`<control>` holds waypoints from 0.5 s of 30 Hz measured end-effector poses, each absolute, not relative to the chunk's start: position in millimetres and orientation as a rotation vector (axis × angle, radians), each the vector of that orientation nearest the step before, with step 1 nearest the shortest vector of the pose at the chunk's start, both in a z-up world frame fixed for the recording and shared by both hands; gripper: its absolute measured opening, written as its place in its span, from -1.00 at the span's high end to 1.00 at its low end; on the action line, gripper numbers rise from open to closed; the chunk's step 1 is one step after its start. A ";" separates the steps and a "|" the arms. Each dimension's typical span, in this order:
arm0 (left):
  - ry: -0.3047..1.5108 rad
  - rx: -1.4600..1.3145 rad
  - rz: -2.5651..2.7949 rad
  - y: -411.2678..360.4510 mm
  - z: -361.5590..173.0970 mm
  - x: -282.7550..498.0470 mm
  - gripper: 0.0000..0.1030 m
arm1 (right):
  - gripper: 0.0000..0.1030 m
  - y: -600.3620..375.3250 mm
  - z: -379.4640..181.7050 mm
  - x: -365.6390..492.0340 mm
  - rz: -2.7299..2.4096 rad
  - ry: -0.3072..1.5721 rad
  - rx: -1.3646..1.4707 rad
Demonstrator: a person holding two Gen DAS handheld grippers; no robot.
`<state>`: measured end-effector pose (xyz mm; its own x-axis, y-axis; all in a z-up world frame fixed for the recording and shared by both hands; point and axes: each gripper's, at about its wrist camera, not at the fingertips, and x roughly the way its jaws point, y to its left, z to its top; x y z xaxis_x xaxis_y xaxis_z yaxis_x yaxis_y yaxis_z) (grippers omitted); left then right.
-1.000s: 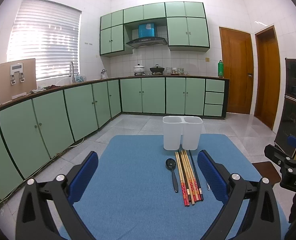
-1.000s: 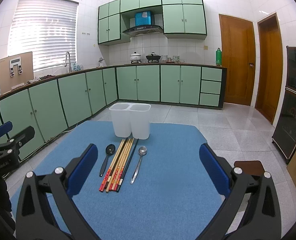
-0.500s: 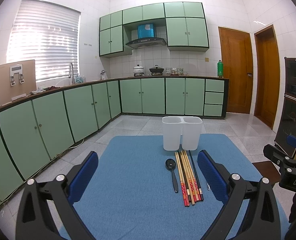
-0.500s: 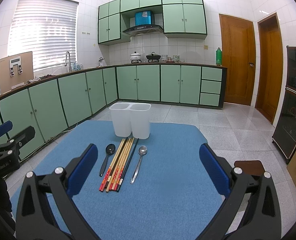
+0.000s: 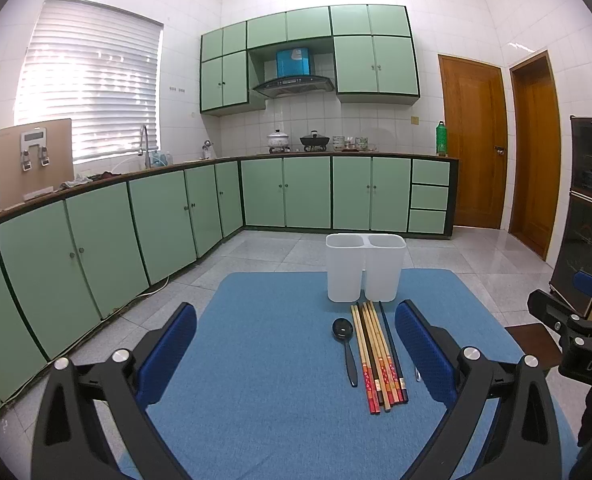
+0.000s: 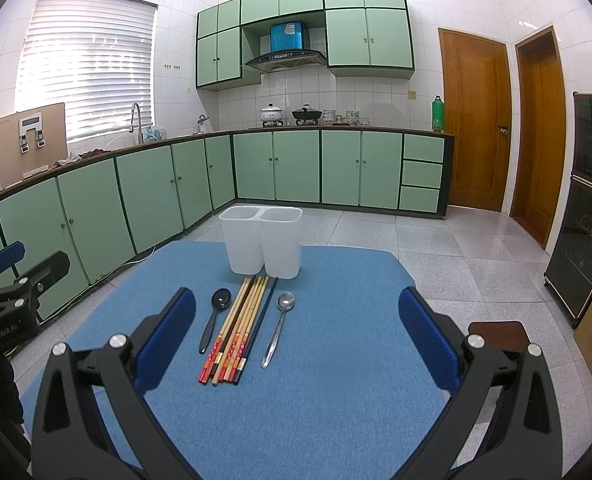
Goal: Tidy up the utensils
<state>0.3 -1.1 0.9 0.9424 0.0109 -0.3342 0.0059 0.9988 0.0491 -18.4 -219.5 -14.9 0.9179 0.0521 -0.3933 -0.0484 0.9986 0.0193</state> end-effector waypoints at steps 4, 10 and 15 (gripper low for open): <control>0.341 0.049 0.002 -0.8 0.8 0.3 -0.88 | -0.90 -219.3 -15.3 -18.4 0.052 0.405 0.008; 0.340 0.049 0.003 -1.0 1.8 -2.2 -0.88 | -0.90 -219.8 -14.6 -18.6 0.052 0.405 0.009; 0.341 0.048 0.003 -0.1 1.4 -1.8 -0.88 | -0.90 -217.7 -17.1 -17.1 0.050 0.405 0.010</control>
